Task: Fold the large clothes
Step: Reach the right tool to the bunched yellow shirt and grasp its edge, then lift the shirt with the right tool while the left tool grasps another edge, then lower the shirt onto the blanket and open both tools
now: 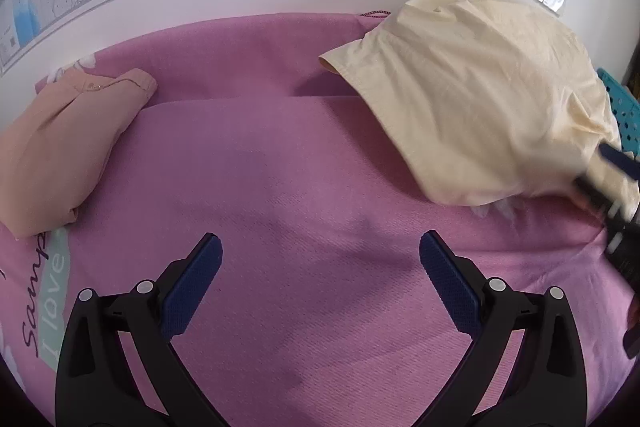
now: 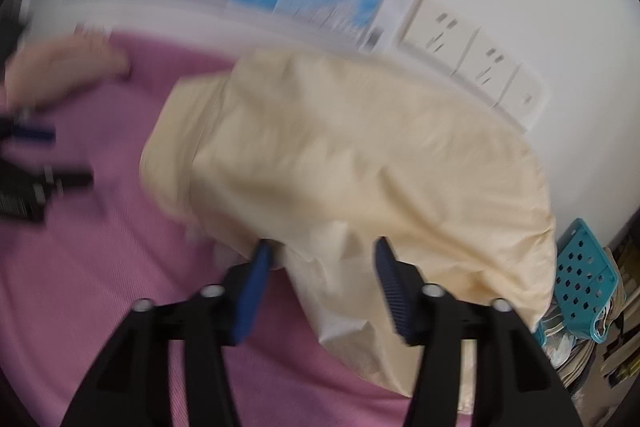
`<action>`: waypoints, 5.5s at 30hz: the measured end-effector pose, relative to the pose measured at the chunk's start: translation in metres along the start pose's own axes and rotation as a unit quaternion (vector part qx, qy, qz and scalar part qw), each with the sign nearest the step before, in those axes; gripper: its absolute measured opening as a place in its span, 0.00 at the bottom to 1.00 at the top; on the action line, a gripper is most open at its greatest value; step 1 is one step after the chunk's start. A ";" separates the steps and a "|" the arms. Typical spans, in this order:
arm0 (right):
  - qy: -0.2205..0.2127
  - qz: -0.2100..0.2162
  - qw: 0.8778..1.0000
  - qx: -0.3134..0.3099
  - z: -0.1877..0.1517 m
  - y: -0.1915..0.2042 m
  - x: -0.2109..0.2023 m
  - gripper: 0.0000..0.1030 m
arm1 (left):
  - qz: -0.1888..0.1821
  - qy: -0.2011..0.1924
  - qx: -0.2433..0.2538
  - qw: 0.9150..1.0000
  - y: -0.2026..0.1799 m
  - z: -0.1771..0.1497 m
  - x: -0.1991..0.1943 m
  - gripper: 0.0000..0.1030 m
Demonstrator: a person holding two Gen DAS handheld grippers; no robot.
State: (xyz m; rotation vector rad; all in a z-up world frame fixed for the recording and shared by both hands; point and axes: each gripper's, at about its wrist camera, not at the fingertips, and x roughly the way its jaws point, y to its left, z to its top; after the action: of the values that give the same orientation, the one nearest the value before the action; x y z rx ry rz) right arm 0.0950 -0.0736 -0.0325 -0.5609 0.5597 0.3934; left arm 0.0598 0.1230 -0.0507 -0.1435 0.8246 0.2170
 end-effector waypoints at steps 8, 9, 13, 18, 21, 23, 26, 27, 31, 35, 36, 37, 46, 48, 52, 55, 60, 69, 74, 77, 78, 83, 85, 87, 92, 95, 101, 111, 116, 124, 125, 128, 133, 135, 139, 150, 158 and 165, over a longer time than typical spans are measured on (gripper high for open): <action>0.005 -0.071 0.991 -0.114 -0.015 0.040 0.036 0.82 | 0.004 0.005 -0.002 1.000 0.002 0.001 0.003 0.95; -0.006 -0.079 0.989 -0.123 -0.014 0.043 0.037 0.82 | 0.004 0.005 0.000 1.000 0.002 0.002 0.003 0.95; 0.011 -0.054 0.992 -0.114 -0.008 0.042 0.050 0.47 | 0.010 0.006 0.010 1.000 -0.001 0.001 0.005 0.95; -0.014 0.006 0.995 -0.096 -0.016 0.046 0.014 0.67 | 0.020 0.002 0.016 1.000 0.005 0.003 0.003 0.95; -0.019 -0.002 0.990 -0.142 -0.027 0.069 0.001 0.75 | 0.018 0.006 0.012 1.000 0.008 0.004 0.006 0.95; -0.019 -0.021 0.988 -0.152 -0.026 0.075 0.007 0.75 | 0.021 0.005 0.011 1.000 0.008 0.004 0.008 0.95; -0.017 -0.020 0.992 -0.126 -0.015 0.067 0.024 0.86 | 0.018 0.008 0.009 1.000 0.008 0.004 0.008 0.95; -0.015 -0.030 0.992 -0.122 -0.011 0.066 0.028 0.83 | 0.019 0.007 0.010 1.000 0.008 0.003 0.007 0.95; 0.004 -0.070 0.992 -0.109 0.000 0.059 0.053 0.75 | 0.019 0.008 0.010 1.000 0.009 0.005 0.008 0.95; -0.008 -0.074 0.989 -0.127 0.003 0.060 0.054 0.07 | 0.022 0.009 0.015 1.000 0.009 0.007 0.011 0.95; -0.015 -0.063 0.992 -0.106 0.007 0.053 0.046 0.04 | 0.027 0.005 0.019 0.999 0.010 0.008 0.010 0.95; -0.033 -0.057 0.995 -0.080 0.013 0.041 0.032 0.03 | 0.030 0.000 0.023 0.999 0.011 0.010 0.010 0.95; -0.170 -0.019 0.978 0.119 0.090 -0.108 -0.092 0.03 | -0.057 -0.072 0.115 0.989 -0.010 0.053 0.008 0.95; -0.180 -0.026 0.974 0.136 0.104 -0.133 -0.105 0.03 | -0.092 -0.104 0.136 0.981 -0.024 0.062 0.004 0.95; -0.200 -0.042 0.968 0.144 0.115 -0.161 -0.128 0.03 | -0.152 -0.144 0.179 0.961 -0.057 0.075 0.003 0.95; -0.208 -0.022 0.963 0.172 0.120 -0.186 -0.134 0.03 | -0.156 -0.164 0.183 0.957 -0.077 0.088 0.009 0.95; -0.222 -0.019 0.957 0.184 0.125 -0.203 -0.145 0.03 | -0.240 -0.192 0.154 0.939 -0.099 0.123 0.010 0.95; -0.222 -0.031 0.954 0.197 0.122 -0.229 -0.154 0.02 | -0.291 -0.171 0.177 0.925 -0.157 0.141 0.018 0.01; -0.226 -0.057 0.947 0.223 0.111 -0.262 -0.184 0.02 | -0.280 -0.214 0.205 0.913 -0.187 0.157 -0.028 0.01; -0.240 -0.083 0.940 0.228 0.109 -0.285 -0.219 0.02 | -0.272 -0.243 0.240 0.900 -0.215 0.164 -0.070 0.01; -0.247 -0.091 0.938 0.228 0.109 -0.290 -0.233 0.02 | -0.275 -0.254 0.241 0.896 -0.222 0.169 -0.087 0.01; -0.299 -0.130 0.920 0.217 0.114 -0.310 -0.317 0.02 | -0.301 -0.306 0.219 0.876 -0.234 0.191 -0.171 0.01; -0.329 -0.151 0.908 0.209 0.116 -0.312 -0.356 0.02 | -0.300 -0.332 0.211 0.869 -0.231 0.194 -0.207 0.01; -0.352 -0.150 0.899 0.213 0.115 -0.314 -0.388 0.02 | -0.301 -0.356 0.202 0.861 -0.222 0.195 -0.247 0.01; -0.398 -0.120 0.884 0.212 0.102 -0.310 -0.457 0.02 | -0.277 -0.412 0.195 0.846 -0.174 0.177 -0.335 0.01; -0.417 -0.083 0.881 0.206 0.092 -0.300 -0.476 0.02 | -0.257 -0.427 0.189 0.846 -0.137 0.157 -0.376 0.02; -0.442 0.061 0.876 0.185 0.056 -0.260 -0.486 0.02 | -0.188 -0.455 0.175 0.853 -0.049 0.086 -0.435 0.02; -0.376 0.247 0.879 0.157 0.033 -0.184 -0.403 0.02 | -0.109 -0.384 0.141 0.906 0.038 -0.034 -0.454 0.02; -0.297 0.285 0.896 0.169 0.069 -0.169 -0.321 0.02 | -0.097 -0.316 0.103 0.938 0.062 -0.040 -0.412 0.02; -0.160 0.270 0.933 0.175 0.134 -0.119 -0.157 0.03 | -0.062 -0.190 0.025 0.979 0.103 0.020 -0.277 0.02; -0.135 0.269 0.936 0.181 0.141 -0.115 -0.131 0.03 | -0.060 -0.172 0.018 0.983 0.108 0.028 -0.256 0.02; -0.078 0.272 0.939 0.194 0.159 -0.103 -0.066 0.03 | -0.052 -0.124 -0.008 0.991 0.121 0.047 -0.198 0.02; 0.007 0.277 0.939 0.206 0.165 -0.085 0.022 0.03 | -0.042 -0.050 -0.027 0.998 0.135 0.064 -0.113 0.02; 0.048 0.276 0.936 0.212 0.163 -0.077 0.060 0.03 | -0.042 -0.015 -0.035 0.998 0.140 0.069 -0.081 0.02; 0.108 0.264 0.935 0.212 0.156 -0.058 0.115 0.03 | -0.033 0.024 -0.029 0.999 0.141 0.073 -0.043 0.03; 0.090 0.247 0.943 0.205 0.136 -0.074 0.068 0.62 | -0.014 0.064 -0.037 0.997 0.155 0.070 -0.017 0.38; 0.020 0.273 0.960 0.065 0.060 -0.025 -0.112 0.82 | -0.039 0.023 -0.012 0.999 0.158 0.063 -0.069 0.68; 0.099 0.290 0.952 0.015 -0.006 0.063 -0.136 0.86 | -0.043 0.016 0.021 0.999 0.149 0.042 -0.087 0.74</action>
State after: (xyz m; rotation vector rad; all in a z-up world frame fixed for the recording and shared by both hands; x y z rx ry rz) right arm -0.0444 -0.0550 0.0196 -0.3993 0.9263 0.8898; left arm -0.0047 0.2645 0.0356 -0.1426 0.8532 0.1163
